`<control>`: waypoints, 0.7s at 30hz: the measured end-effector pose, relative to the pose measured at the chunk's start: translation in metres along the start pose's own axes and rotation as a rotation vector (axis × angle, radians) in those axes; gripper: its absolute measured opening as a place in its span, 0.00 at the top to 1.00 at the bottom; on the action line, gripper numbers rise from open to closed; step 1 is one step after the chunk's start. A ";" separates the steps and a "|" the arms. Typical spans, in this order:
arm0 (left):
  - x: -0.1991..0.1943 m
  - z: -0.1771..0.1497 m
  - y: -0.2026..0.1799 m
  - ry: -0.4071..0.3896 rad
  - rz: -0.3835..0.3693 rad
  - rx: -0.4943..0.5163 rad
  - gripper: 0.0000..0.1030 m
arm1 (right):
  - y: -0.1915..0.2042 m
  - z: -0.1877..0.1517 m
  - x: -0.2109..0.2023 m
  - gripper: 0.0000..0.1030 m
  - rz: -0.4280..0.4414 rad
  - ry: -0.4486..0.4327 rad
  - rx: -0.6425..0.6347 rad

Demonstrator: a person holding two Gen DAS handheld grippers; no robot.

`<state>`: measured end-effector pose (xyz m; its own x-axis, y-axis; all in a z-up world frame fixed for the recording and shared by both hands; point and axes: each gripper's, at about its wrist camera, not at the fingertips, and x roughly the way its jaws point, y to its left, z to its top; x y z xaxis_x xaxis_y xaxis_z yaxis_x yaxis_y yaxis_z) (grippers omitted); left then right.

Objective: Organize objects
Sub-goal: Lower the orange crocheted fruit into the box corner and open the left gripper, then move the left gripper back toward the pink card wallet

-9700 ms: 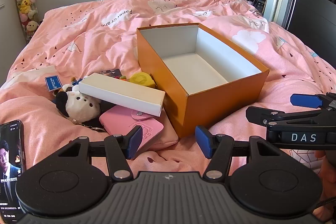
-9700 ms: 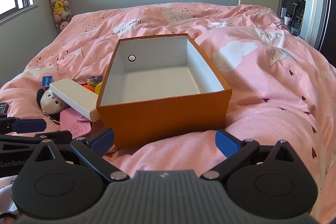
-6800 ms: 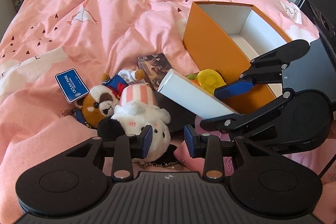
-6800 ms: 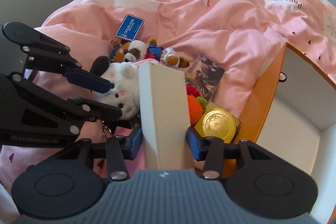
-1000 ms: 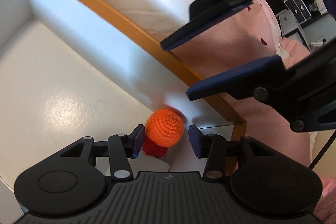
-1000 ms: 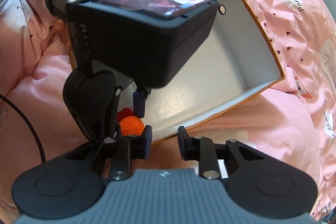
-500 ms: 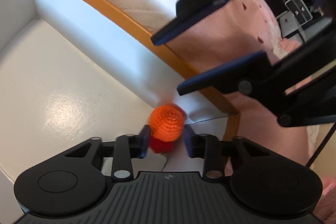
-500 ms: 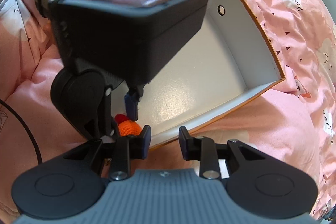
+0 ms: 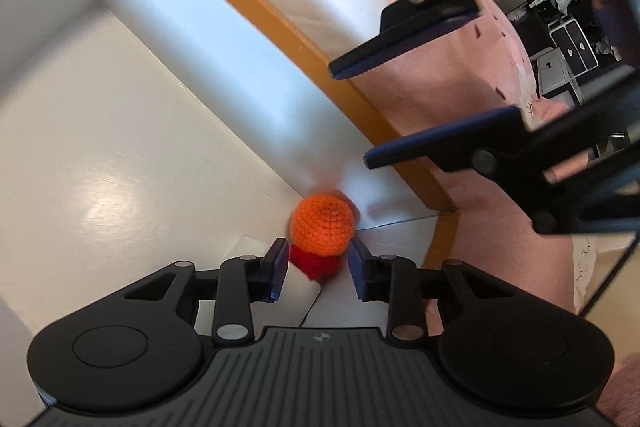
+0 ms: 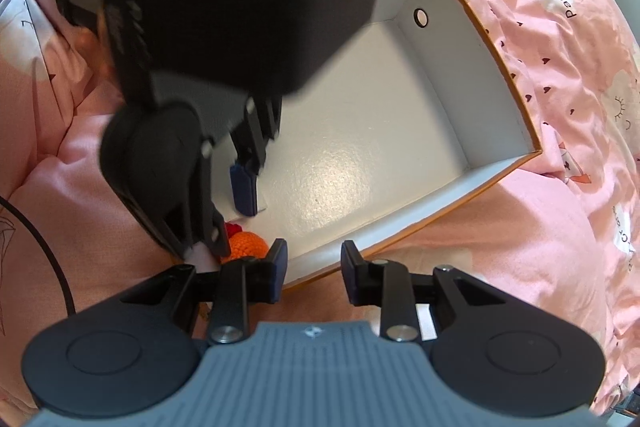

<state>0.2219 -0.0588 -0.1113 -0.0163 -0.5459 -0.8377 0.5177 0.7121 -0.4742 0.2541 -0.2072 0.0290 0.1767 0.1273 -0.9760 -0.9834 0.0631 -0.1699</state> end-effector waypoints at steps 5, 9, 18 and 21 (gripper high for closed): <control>-0.067 -0.012 0.002 -0.135 0.056 0.031 0.58 | 0.008 0.010 -0.020 0.70 -0.018 -0.073 0.031; -0.125 -0.041 0.000 -0.251 0.148 0.033 0.58 | 0.008 0.024 -0.034 0.70 -0.059 -0.174 0.144; -0.180 -0.099 -0.035 -0.417 0.399 -0.162 0.58 | 0.038 0.088 -0.023 0.65 -0.055 -0.461 0.385; -0.183 -0.126 -0.028 -0.436 0.436 -0.295 0.58 | 0.072 0.104 -0.018 0.61 -0.028 -0.515 0.453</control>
<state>0.1026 0.0768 0.0209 0.5187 -0.2661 -0.8125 0.1435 0.9639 -0.2241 0.1840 -0.1021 0.0489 0.3090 0.5672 -0.7634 -0.8843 0.4667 -0.0112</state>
